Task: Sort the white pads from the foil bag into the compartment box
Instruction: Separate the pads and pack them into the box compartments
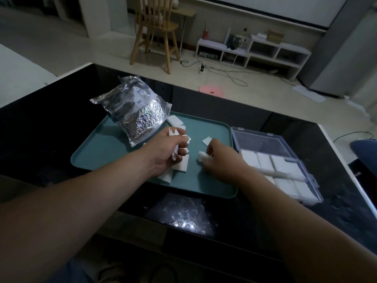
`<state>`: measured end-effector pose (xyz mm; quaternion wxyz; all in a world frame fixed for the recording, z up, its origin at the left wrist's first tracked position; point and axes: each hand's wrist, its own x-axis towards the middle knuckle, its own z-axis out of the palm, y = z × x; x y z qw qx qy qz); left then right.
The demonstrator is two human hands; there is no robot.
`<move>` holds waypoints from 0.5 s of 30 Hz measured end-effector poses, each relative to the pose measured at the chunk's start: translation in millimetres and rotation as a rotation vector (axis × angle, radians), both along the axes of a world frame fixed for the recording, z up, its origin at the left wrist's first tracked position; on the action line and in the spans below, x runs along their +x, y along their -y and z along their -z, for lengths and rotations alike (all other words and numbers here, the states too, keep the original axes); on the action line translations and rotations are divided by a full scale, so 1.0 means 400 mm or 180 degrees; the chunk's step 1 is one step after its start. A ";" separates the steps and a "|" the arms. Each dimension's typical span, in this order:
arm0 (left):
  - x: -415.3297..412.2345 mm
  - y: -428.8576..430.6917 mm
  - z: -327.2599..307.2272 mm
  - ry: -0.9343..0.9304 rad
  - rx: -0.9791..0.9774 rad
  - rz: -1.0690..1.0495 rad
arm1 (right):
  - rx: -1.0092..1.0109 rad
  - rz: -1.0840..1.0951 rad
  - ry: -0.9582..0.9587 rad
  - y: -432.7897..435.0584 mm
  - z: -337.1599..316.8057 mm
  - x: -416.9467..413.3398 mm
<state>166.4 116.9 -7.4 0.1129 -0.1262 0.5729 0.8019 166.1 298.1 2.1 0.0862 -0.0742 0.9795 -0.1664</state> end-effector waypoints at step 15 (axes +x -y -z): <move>0.021 -0.102 -0.029 -0.0167 0.0314 0.0518 | -0.1336 0.0142 -0.0512 -0.015 -0.063 0.091</move>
